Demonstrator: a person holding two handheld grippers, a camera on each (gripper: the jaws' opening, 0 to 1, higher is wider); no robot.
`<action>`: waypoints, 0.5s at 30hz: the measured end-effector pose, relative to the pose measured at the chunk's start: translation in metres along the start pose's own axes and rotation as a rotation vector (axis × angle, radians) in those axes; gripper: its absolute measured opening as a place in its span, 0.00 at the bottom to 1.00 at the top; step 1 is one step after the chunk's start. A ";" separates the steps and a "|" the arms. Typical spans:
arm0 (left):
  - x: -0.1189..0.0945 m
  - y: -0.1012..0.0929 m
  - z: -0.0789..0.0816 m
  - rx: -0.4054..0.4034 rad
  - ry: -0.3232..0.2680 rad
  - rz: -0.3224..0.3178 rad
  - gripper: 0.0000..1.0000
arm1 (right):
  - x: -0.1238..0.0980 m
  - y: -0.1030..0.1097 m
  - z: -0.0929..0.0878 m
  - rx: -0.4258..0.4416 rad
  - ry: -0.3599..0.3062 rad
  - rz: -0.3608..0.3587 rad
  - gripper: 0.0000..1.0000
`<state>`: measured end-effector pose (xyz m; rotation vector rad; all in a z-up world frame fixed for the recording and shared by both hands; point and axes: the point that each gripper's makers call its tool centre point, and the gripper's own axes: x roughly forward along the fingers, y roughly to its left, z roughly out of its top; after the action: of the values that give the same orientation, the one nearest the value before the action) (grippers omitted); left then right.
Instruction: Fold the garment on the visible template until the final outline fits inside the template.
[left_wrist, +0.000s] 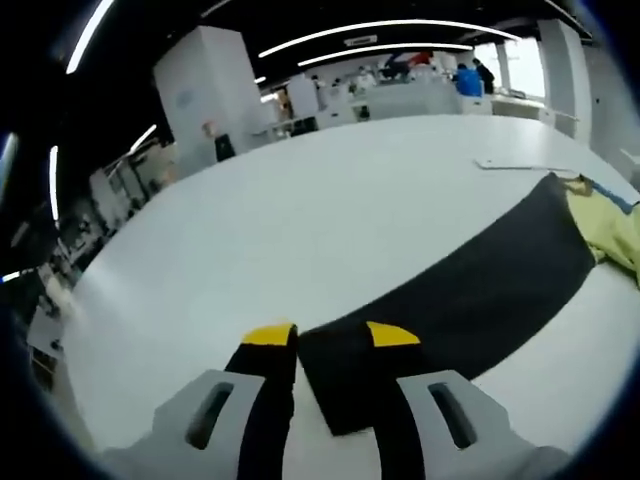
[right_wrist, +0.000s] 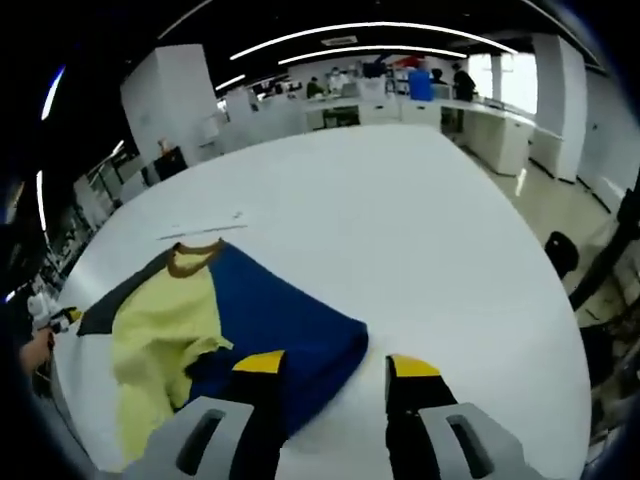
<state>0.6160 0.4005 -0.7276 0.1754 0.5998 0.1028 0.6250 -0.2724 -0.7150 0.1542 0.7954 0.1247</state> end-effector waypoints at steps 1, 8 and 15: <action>-0.001 -0.003 -0.001 0.008 0.005 -0.011 0.34 | -0.003 0.004 -0.001 0.007 0.000 0.008 0.41; -0.011 -0.028 0.004 0.001 -0.045 -0.114 0.59 | -0.017 0.035 -0.012 -0.031 0.021 0.068 0.46; -0.031 -0.055 0.004 0.018 -0.077 -0.237 0.82 | -0.026 0.059 -0.026 -0.035 0.029 0.115 0.46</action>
<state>0.5958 0.3418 -0.7178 0.1243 0.5412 -0.1380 0.5852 -0.2169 -0.7041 0.1655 0.8128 0.2495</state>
